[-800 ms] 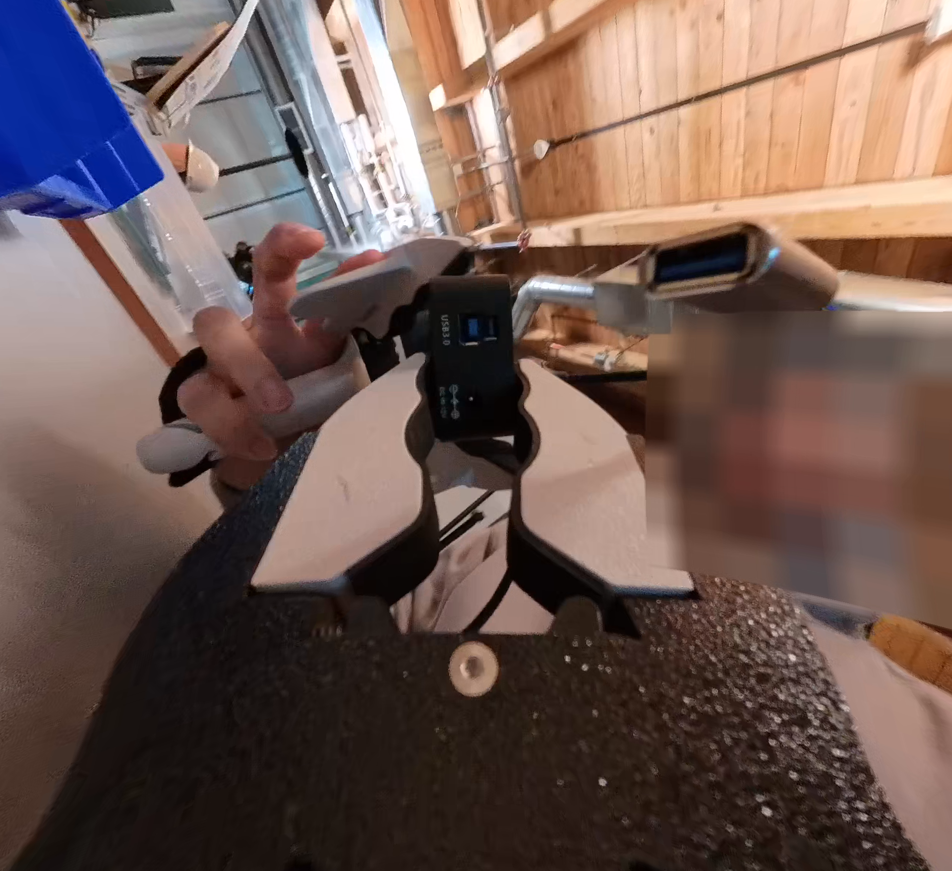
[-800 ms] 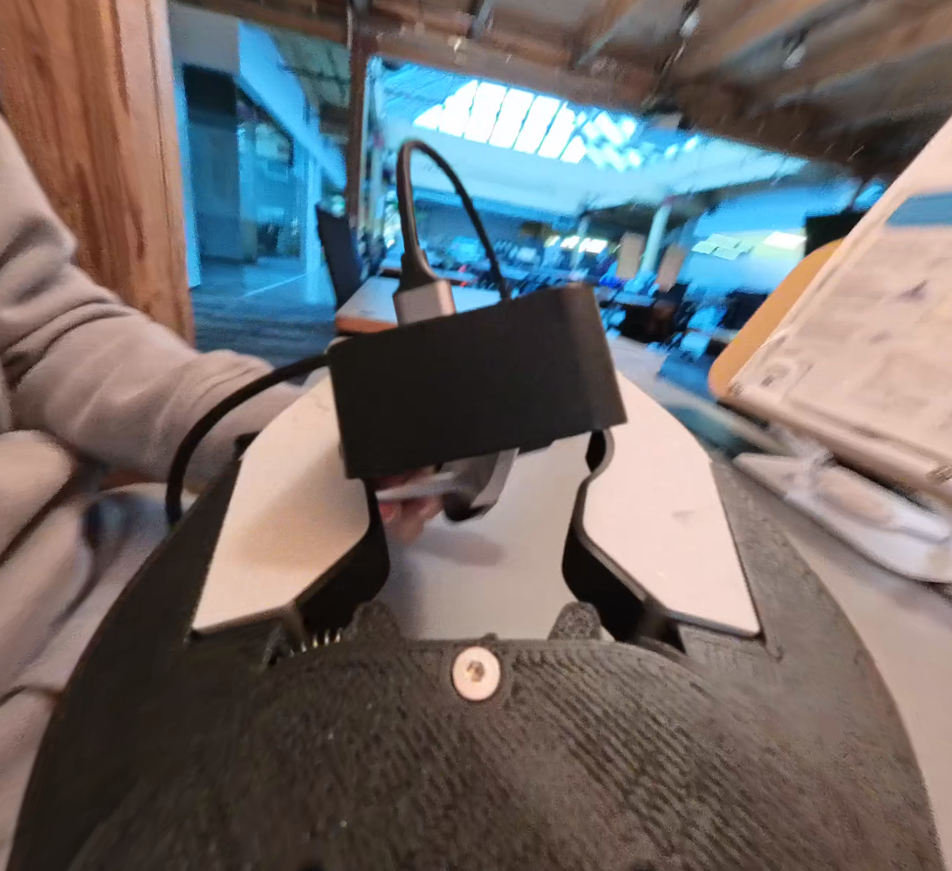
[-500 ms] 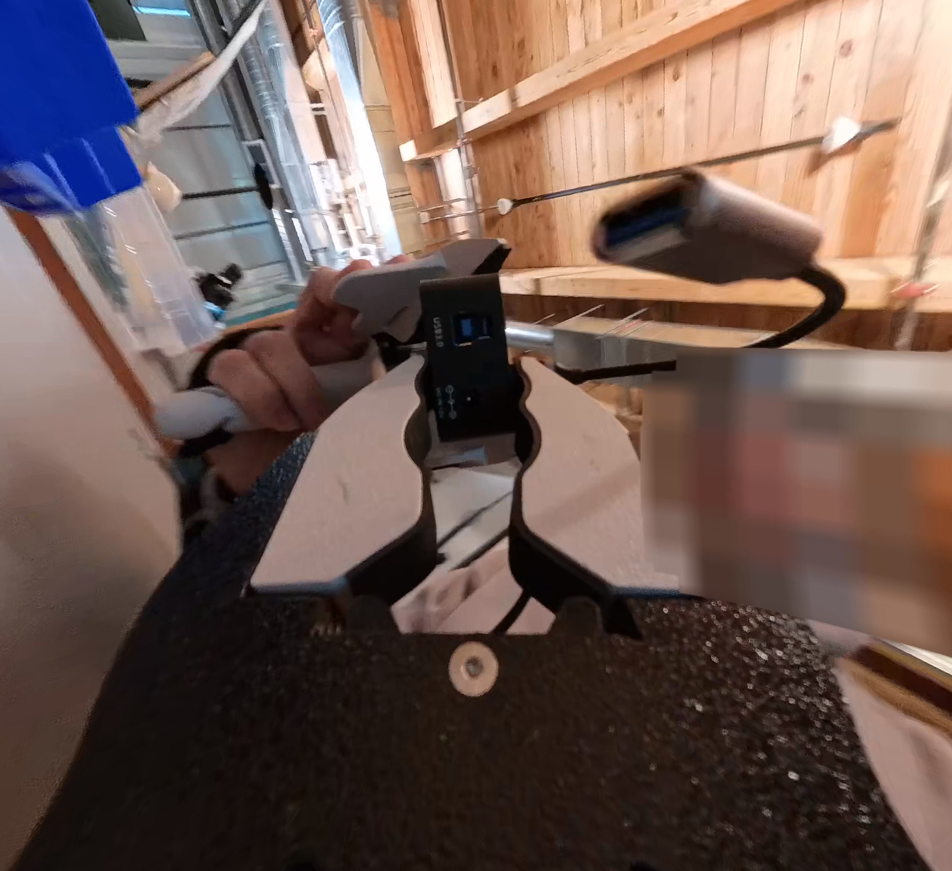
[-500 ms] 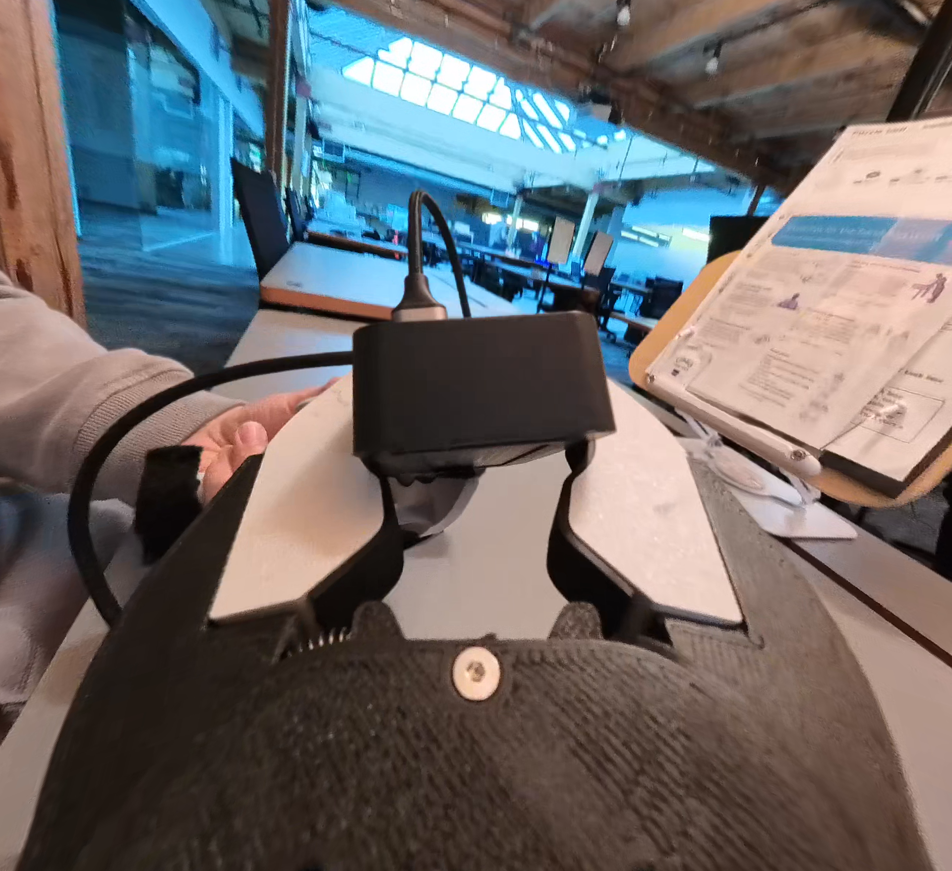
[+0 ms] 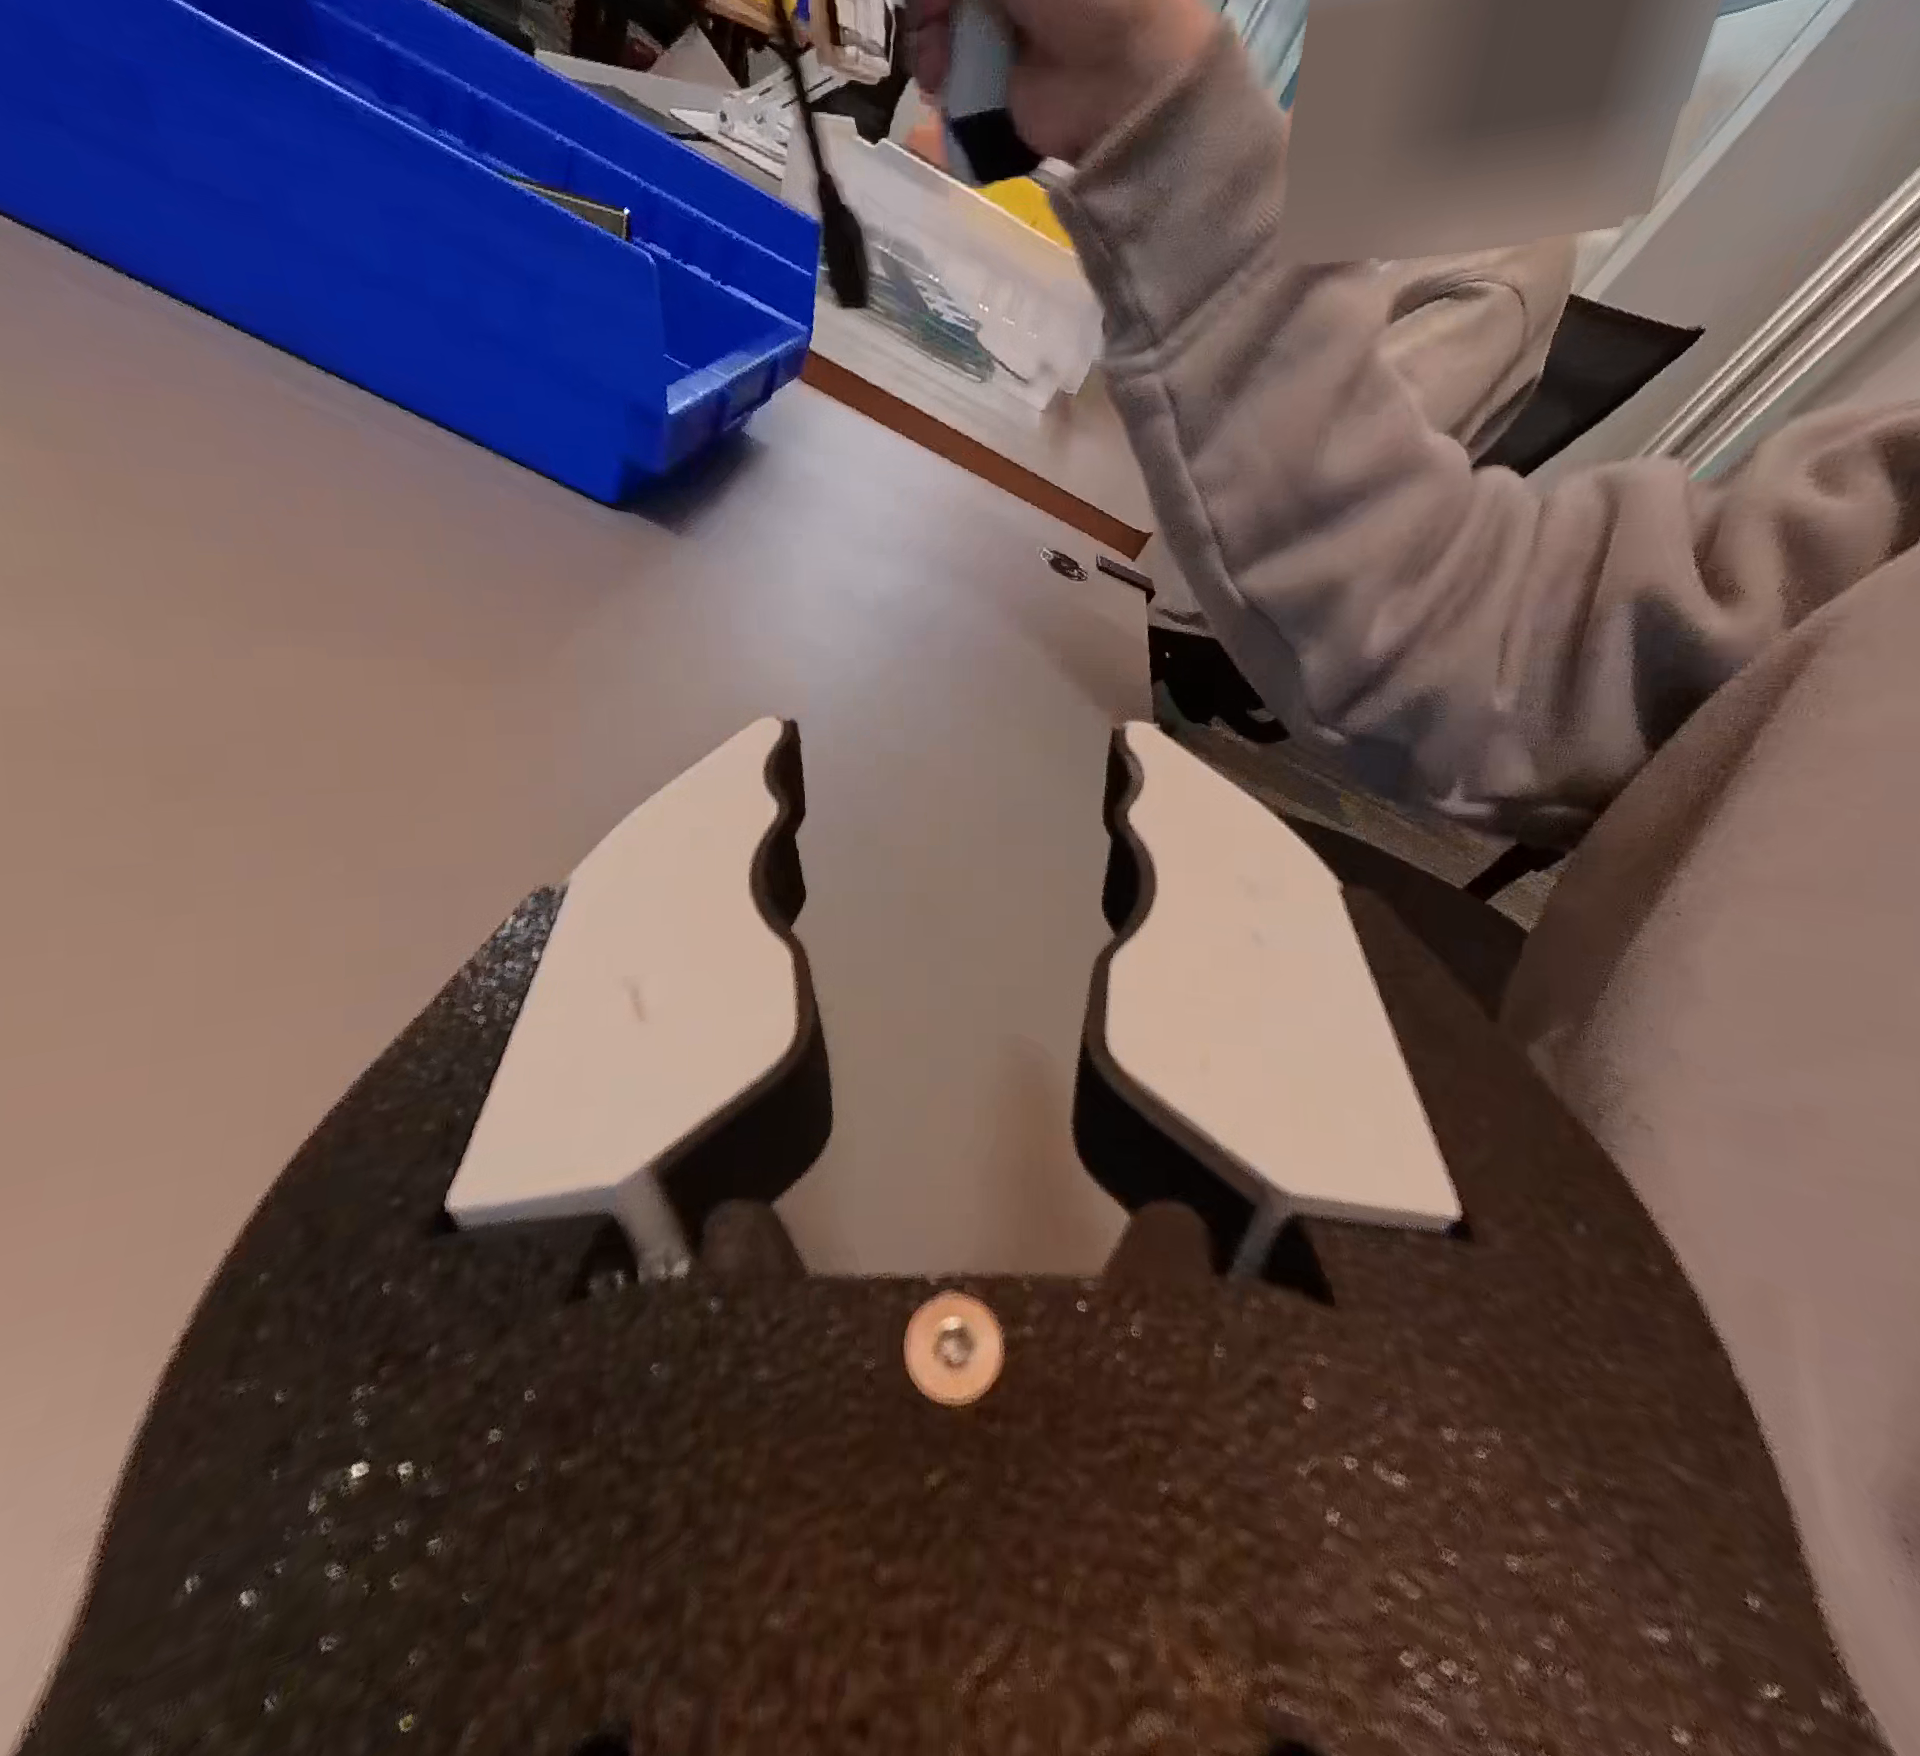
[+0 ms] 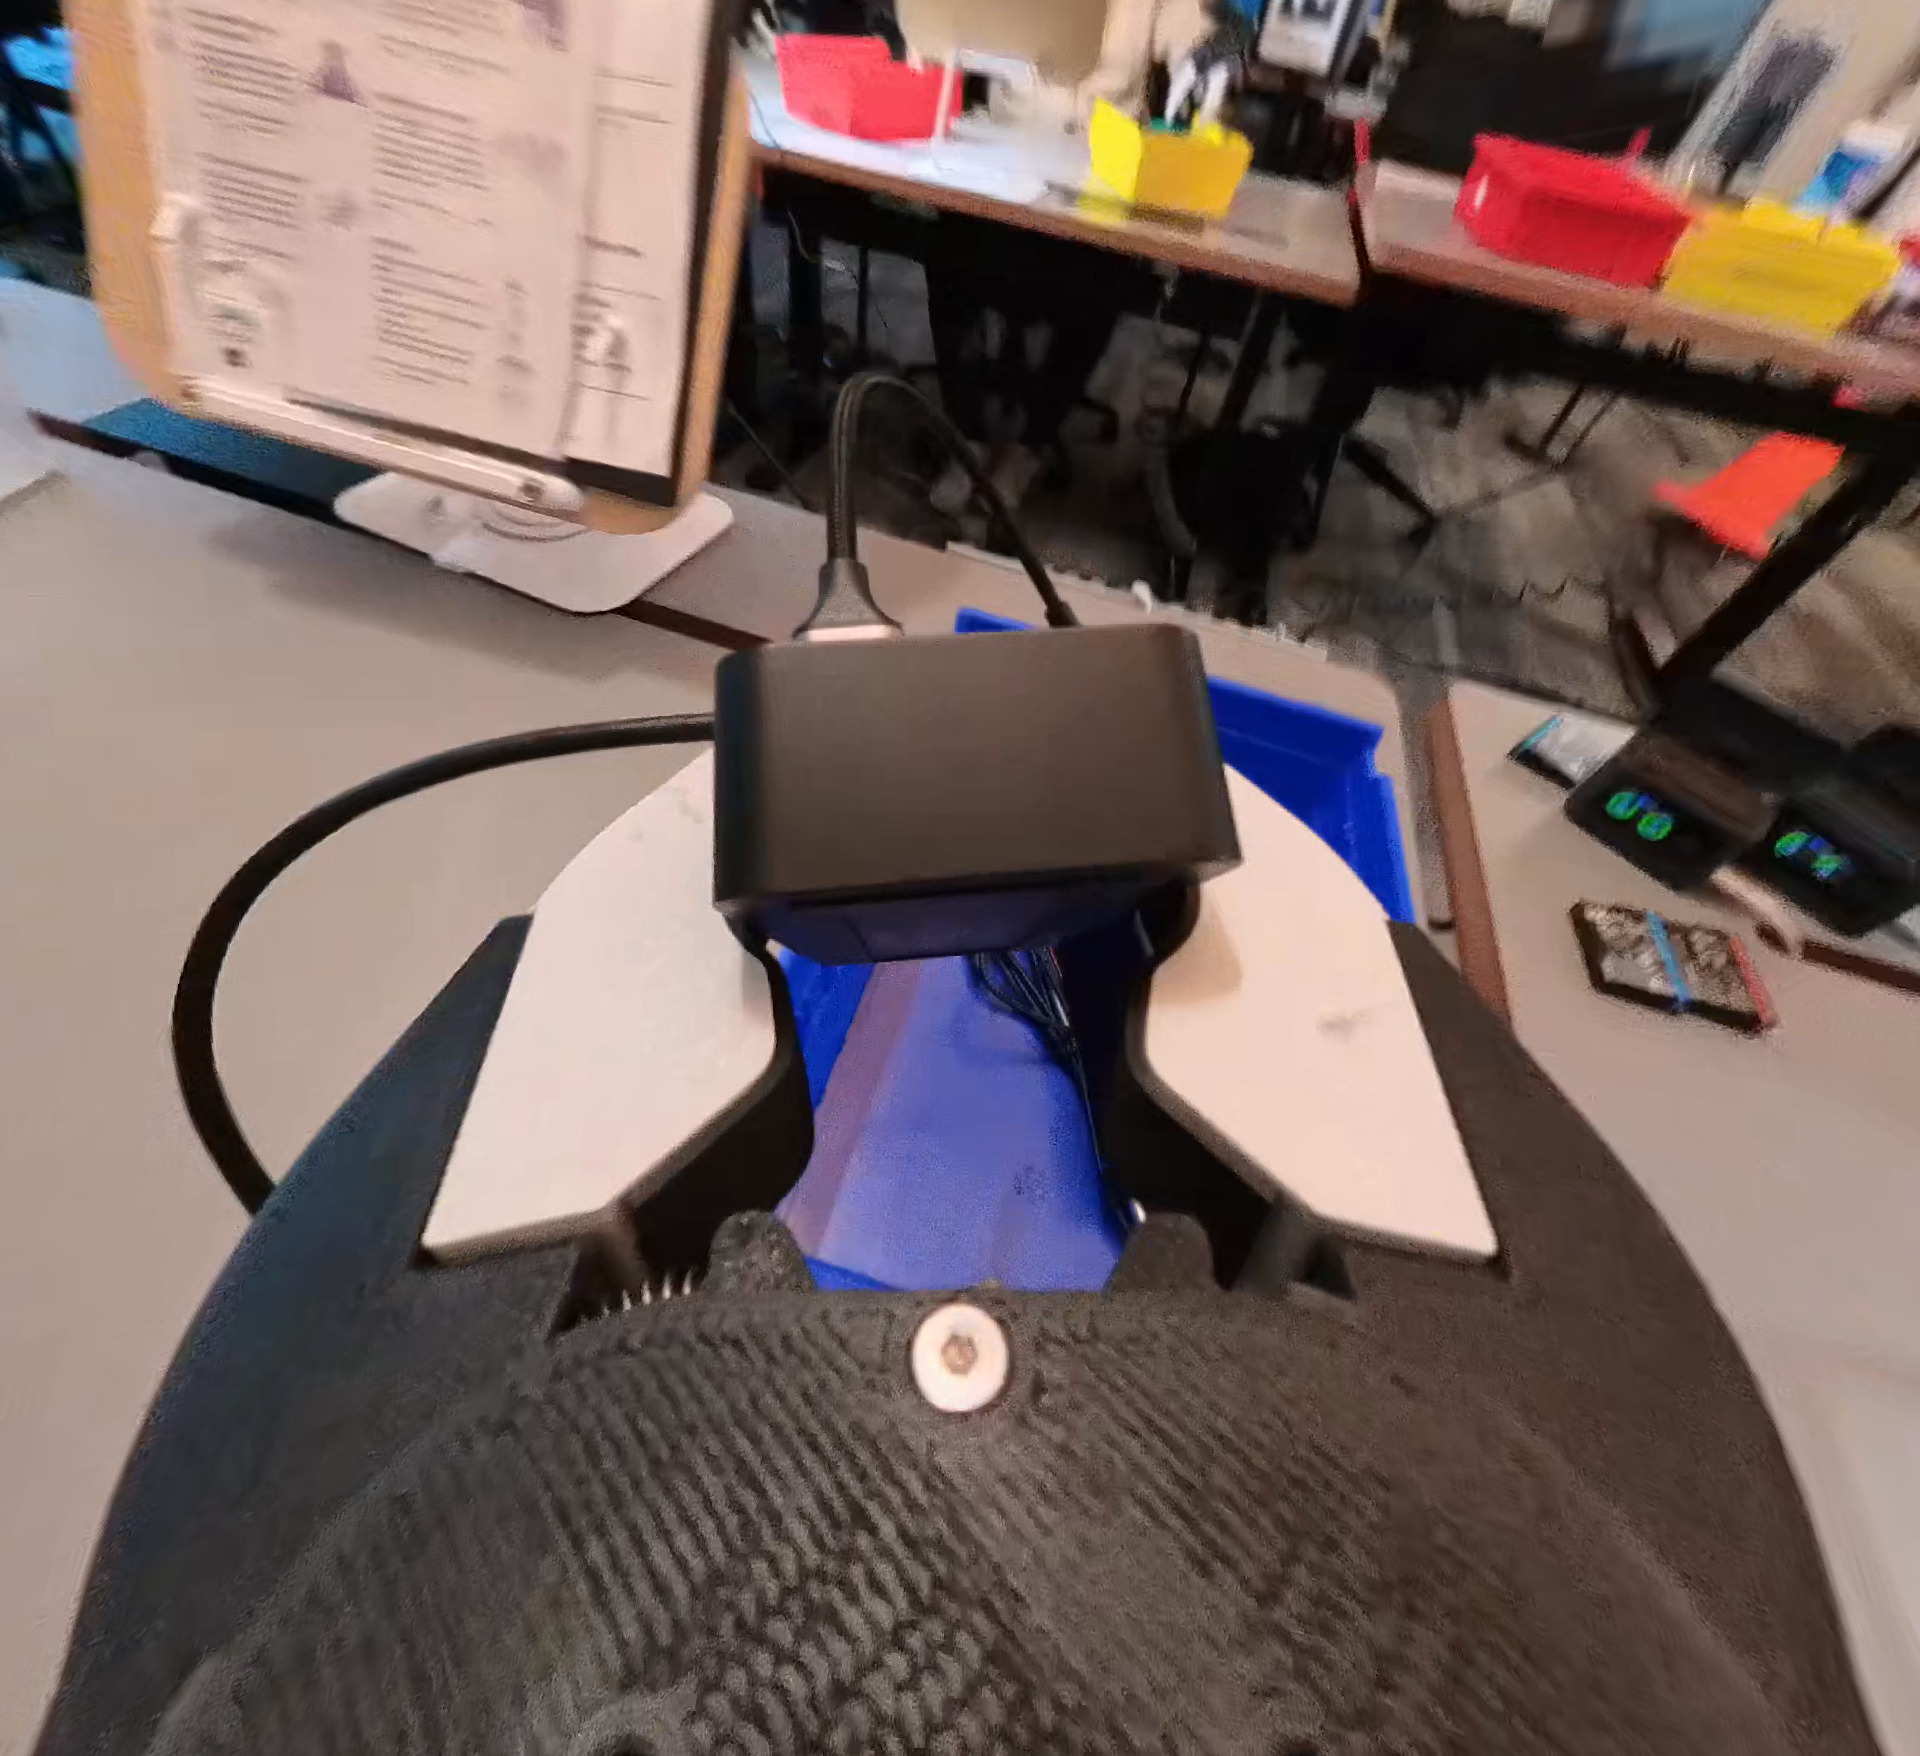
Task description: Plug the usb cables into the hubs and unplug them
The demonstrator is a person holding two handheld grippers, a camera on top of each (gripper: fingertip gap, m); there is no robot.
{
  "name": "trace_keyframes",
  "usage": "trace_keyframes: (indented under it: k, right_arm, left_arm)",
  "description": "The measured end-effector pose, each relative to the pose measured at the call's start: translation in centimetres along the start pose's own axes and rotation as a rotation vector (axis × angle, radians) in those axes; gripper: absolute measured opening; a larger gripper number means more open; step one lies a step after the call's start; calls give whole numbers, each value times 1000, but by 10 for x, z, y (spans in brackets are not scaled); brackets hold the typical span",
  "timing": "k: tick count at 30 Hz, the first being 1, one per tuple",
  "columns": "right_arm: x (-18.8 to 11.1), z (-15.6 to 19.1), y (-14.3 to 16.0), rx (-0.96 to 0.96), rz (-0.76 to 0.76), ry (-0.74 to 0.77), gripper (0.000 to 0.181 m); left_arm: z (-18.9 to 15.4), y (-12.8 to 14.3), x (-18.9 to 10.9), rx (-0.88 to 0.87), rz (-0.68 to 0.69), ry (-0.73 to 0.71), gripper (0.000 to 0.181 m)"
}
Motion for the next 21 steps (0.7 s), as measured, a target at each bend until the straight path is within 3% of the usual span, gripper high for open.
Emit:
trace_keyframes:
  k: [3,6,11,14,18,21]
  right_arm:
    - [37,-15,21,179,114,-29,72]
    - [62,-18,47,319,128,-48,71]
    - [83,-19,79,424,182,-17,72]
    - [86,-16,87,452,165,-34,84]
    - [59,-19,74,432,41,7,106]
    - [-3,-2,71,403,-53,-42,116]
  left_arm:
    - [5,3,-1,-36,-33,-2,53]
    - [10,5,-6,-46,-68,16,47]
    - [18,4,-11,-54,-82,40,43]
    - [22,5,-9,-36,-56,50,43]
    - [26,4,-9,-3,-38,62,45]
    - [30,2,-13,17,-58,39,46]
Point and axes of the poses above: each gripper's, where its closed fingertips meet, x out along the fingers, y out of its underside, z = x × y across the jaws, the point moved 4 cm from there along -x, back along the fingers, and after that the axes turned 13 degrees about x, right-handed, at the moved point
